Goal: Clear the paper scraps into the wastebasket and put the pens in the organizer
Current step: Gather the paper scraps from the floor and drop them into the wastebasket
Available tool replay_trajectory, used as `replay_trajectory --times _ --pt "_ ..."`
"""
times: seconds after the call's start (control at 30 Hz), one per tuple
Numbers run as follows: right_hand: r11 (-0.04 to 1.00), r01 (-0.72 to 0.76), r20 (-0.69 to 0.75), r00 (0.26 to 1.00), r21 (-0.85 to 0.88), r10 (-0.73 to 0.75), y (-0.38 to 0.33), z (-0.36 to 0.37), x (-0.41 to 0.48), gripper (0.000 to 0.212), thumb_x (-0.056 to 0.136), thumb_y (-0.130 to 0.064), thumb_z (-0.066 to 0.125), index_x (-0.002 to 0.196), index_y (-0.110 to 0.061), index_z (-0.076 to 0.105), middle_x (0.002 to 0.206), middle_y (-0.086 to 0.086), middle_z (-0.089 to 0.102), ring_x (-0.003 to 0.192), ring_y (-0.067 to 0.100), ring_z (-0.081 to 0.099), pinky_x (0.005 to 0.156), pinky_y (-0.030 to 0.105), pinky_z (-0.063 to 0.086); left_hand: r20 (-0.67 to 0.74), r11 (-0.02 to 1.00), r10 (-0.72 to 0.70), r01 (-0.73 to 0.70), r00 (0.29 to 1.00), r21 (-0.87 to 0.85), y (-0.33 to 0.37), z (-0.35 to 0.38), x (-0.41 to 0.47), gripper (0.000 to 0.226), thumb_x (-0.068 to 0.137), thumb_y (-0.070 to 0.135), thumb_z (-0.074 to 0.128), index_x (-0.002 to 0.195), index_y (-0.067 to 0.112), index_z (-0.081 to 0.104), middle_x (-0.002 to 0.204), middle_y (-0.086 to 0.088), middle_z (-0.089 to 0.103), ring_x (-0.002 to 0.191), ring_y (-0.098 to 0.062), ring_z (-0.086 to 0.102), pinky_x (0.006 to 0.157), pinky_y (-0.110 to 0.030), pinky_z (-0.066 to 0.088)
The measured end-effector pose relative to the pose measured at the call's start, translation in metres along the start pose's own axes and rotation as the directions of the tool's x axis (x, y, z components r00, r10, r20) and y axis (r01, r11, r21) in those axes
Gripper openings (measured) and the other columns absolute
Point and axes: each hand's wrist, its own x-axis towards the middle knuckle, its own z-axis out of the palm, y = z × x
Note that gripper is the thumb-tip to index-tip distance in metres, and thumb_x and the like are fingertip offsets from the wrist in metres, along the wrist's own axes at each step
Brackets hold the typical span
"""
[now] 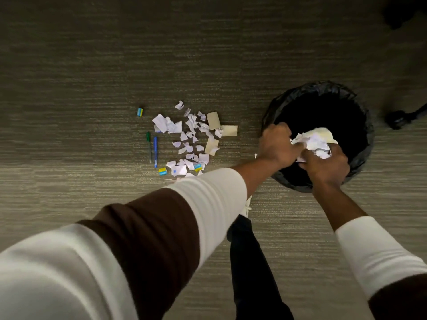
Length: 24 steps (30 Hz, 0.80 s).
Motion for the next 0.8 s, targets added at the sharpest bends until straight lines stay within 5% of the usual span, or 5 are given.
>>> replay_trajectory --times 0.1,0.2,0.37,0.57,0.8 --pt "0.986 -0.149 0.066 0.987 0.075 0.144 0.002 -0.002 0.005 0.055 0.074 -0.043 0.076 0.125 -0.024 0.069 0.109 0.005 0.074 0.08 0.027 0.075 0.077 0.044 0.065 0.083 1.0 0.027 -0.028 0.996 0.012 0.003 0.01 -0.001 0.076 0.073 0.057 0.081 0.137 0.019 0.066 0.135 -0.013 0.06 0.128 -0.031 0.058 0.102 -0.035 0.049" --pt "0.979 -0.2 0.022 0.98 0.051 0.199 0.008 -0.002 0.016 0.067 0.064 -0.05 0.069 0.127 -0.025 0.065 0.115 0.007 0.071 0.095 0.034 0.076 0.082 0.052 0.065 0.046 0.996 0.083 -0.084 0.995 0.016 0.003 0.009 -0.004 0.063 0.077 0.056 0.081 0.128 0.021 0.073 0.134 -0.01 0.064 0.127 -0.027 0.061 0.102 -0.034 0.051" --pt "0.971 0.222 -0.087 0.973 0.093 -0.215 -0.013 -0.009 -0.008 0.032 0.083 -0.023 0.075 0.113 -0.016 0.067 0.115 0.009 0.07 0.093 0.02 0.072 0.09 0.043 0.06 -0.11 0.995 0.098 -0.101 0.989 -0.021 -0.016 -0.006 -0.014 0.013 0.087 0.034 0.076 0.087 0.021 0.075 0.103 -0.003 0.074 0.092 -0.024 0.072 0.081 -0.035 0.06" --pt "0.795 0.576 0.026 0.807 0.19 -0.59 -0.072 0.041 -0.055 0.01 0.089 -0.014 0.072 0.099 -0.017 0.071 0.104 0.007 0.069 0.084 0.02 0.07 0.08 0.038 0.059 -0.232 0.993 -0.099 0.113 0.968 0.046 -0.106 -0.053 -0.019 0.02 0.095 0.037 0.065 0.089 0.02 0.073 0.086 -0.008 0.076 0.081 -0.032 0.071 0.074 -0.041 0.061" --pt "0.756 0.631 0.526 0.707 -0.171 -0.472 -0.109 0.195 -0.071 0.074 0.078 -0.071 0.074 0.137 -0.031 0.056 0.138 0.01 0.062 0.123 0.034 0.063 0.096 0.046 0.057 -0.243 0.835 -0.405 0.465 0.882 0.296 -0.27 -0.092 -0.011 0.086 0.084 0.072 0.067 0.14 0.008 0.051 0.145 -0.02 0.053 0.139 -0.039 0.046 0.106 -0.051 0.047"
